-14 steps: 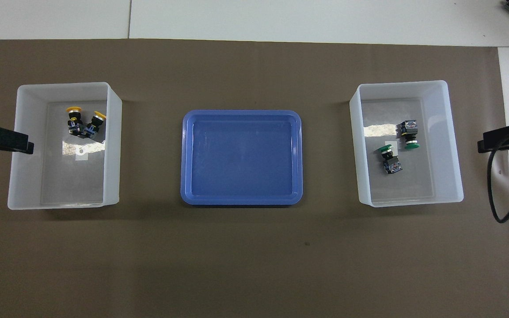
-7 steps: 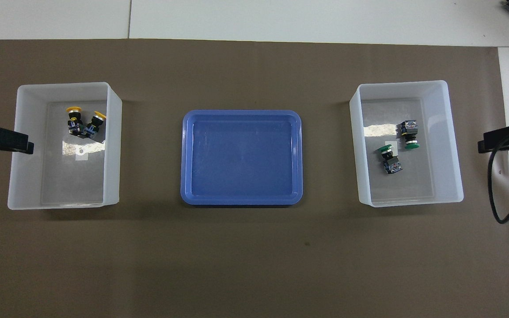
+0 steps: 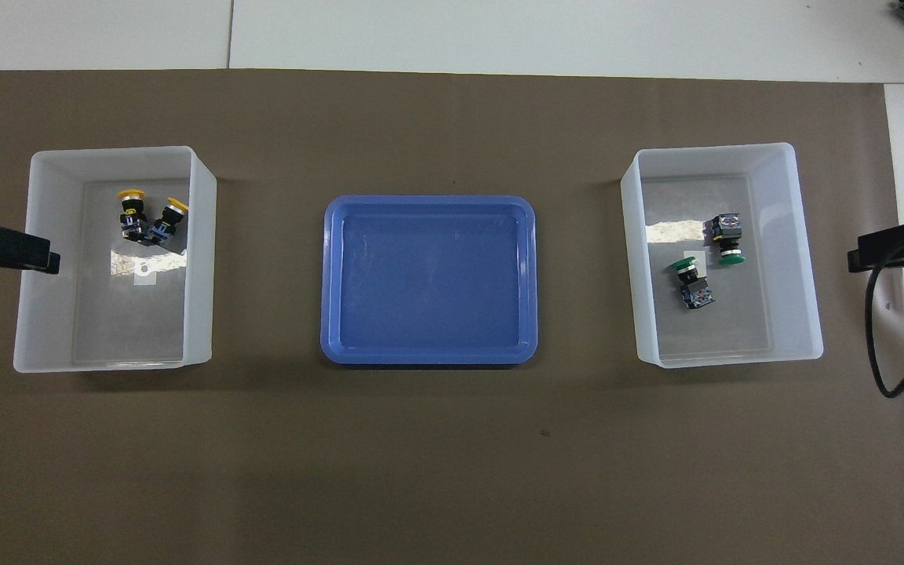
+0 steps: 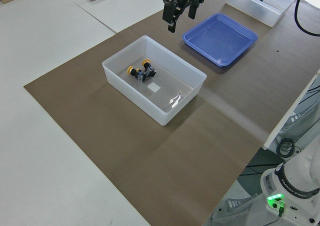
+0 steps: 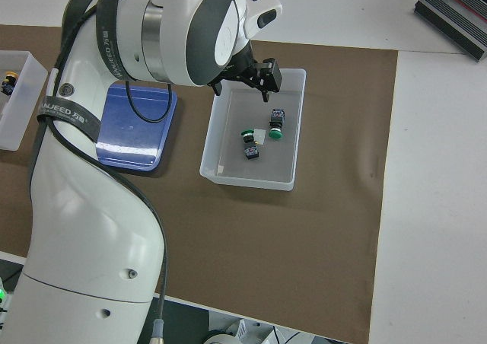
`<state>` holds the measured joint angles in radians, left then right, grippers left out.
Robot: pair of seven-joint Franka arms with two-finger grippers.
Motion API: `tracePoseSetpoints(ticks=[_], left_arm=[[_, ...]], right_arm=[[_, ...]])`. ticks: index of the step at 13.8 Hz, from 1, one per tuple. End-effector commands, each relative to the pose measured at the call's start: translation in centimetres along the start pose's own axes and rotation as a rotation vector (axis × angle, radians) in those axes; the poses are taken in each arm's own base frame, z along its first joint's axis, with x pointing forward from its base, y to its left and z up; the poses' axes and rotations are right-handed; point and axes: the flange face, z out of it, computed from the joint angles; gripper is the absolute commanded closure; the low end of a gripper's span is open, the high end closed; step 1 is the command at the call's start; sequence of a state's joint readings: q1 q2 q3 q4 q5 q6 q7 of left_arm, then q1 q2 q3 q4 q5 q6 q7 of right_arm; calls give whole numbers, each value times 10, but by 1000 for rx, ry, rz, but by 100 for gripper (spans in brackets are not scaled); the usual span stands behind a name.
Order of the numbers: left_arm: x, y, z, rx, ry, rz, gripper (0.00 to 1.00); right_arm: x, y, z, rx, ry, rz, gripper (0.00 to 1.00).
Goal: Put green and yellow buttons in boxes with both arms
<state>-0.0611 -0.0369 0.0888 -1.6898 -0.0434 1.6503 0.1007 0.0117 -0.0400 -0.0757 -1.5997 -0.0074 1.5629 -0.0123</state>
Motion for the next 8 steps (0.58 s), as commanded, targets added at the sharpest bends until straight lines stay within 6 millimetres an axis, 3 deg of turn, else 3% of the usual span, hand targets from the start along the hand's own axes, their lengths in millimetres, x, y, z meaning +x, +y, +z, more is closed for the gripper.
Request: tracePoseSetpoints(ticks=[1, 8], left_arm=[[-9, 0, -2, 11, -6, -9, 0], [-9, 0, -2, 11, -6, -9, 0]], right_arm=[[-6, 0, -3, -10, 1, -22, 0], [-7, 1, -3, -1, -3, -18, 0]])
